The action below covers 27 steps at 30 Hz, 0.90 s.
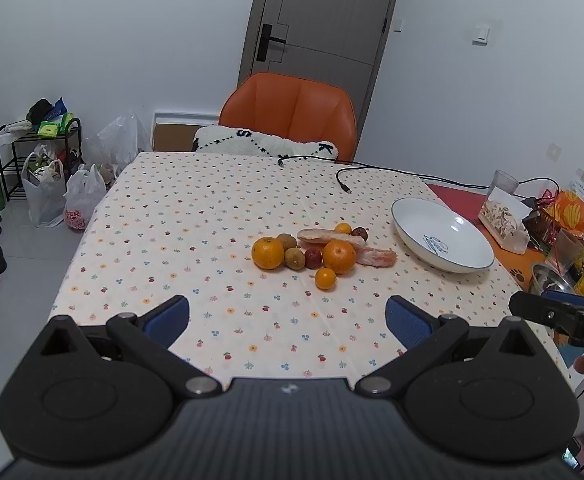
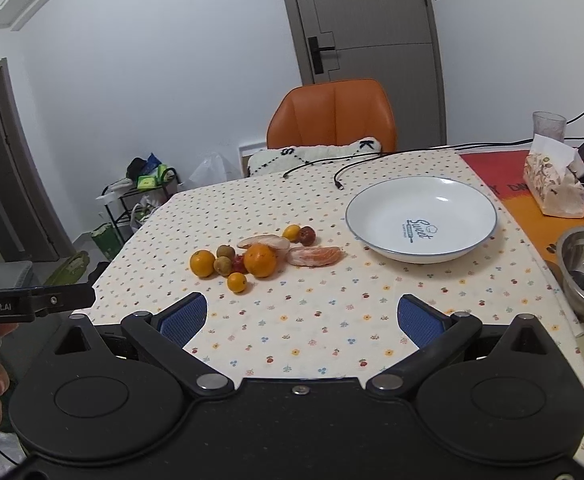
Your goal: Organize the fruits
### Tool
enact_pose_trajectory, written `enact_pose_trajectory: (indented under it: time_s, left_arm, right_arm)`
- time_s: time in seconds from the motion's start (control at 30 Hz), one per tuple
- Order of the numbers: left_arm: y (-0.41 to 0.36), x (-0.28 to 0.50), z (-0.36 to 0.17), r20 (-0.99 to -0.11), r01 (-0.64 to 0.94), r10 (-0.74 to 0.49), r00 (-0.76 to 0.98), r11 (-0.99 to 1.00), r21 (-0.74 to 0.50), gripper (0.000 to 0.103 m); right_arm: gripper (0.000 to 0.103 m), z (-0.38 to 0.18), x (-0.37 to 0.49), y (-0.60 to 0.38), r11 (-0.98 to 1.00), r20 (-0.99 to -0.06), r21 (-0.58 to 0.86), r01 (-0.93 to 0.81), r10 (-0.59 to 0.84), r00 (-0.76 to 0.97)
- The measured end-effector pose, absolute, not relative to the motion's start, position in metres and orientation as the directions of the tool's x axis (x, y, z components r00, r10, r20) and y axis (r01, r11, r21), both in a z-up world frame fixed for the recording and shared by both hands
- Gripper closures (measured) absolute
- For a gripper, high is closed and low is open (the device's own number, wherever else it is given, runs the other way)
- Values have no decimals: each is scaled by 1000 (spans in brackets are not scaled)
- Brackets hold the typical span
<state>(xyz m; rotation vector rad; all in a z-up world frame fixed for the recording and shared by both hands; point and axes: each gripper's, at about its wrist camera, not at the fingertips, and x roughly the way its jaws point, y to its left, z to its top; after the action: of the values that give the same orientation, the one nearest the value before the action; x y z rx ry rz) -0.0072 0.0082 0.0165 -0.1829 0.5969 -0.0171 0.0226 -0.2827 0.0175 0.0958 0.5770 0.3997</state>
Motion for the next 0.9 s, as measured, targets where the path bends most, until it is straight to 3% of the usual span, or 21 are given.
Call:
enact_pose_trajectory:
  time_s: [0.3,0.9]
  left_arm:
    - [3,7,13,-555,-81,7,832,991,-109,0]
    - [-8,55,-15,-571,-32,-47,819,991,-128,1]
  right_arm:
    - [0,13,32,-284,912,-496,210,-352,410,765]
    - [0,-7,66,-279,882,-491,258,-394,471,733]
